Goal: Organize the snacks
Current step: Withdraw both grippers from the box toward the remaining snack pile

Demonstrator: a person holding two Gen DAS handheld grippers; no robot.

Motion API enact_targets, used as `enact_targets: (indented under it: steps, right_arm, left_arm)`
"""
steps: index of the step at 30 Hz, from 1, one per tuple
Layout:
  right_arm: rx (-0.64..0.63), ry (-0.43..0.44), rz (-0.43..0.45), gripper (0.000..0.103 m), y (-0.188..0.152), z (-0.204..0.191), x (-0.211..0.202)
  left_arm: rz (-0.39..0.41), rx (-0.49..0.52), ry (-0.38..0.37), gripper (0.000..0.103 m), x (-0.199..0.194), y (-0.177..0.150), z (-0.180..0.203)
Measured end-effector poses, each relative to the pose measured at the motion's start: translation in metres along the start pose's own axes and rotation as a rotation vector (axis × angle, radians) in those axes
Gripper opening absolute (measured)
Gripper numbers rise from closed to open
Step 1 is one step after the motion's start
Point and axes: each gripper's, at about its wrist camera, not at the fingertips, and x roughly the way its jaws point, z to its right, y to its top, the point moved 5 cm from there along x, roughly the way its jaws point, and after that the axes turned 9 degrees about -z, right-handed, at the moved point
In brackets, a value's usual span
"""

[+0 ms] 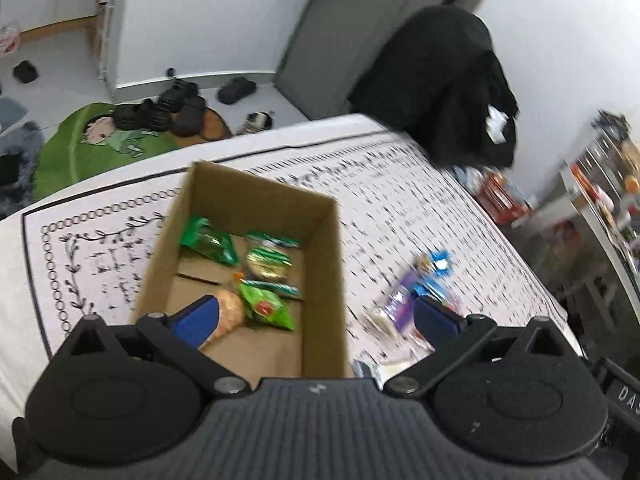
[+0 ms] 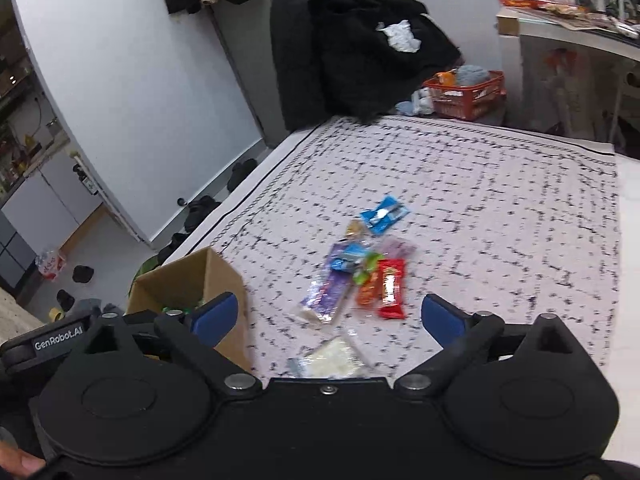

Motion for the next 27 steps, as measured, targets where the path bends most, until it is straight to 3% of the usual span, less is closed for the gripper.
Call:
enact_targets:
  steps: [10, 19, 27]
  right_arm:
    - [0.029, 0.011, -0.035, 0.101, -0.008, 0.039, -0.01]
    - [0.078, 0.037, -0.073, 0.101, -0.02, 0.066, -0.007]
    - [0.152, 0.057, -0.075, 0.1, -0.025, 0.082, 0.0]
  left_arm:
    - [-0.059, 0.123, -0.006, 0.103, 0.006, -0.016, 0.034]
    - [-0.049, 0.274, 0.017, 0.103, 0.005, -0.035, 0.069]
    - [-0.094, 0.357, 0.033, 0.103, 0.016, -0.059, 0.093]
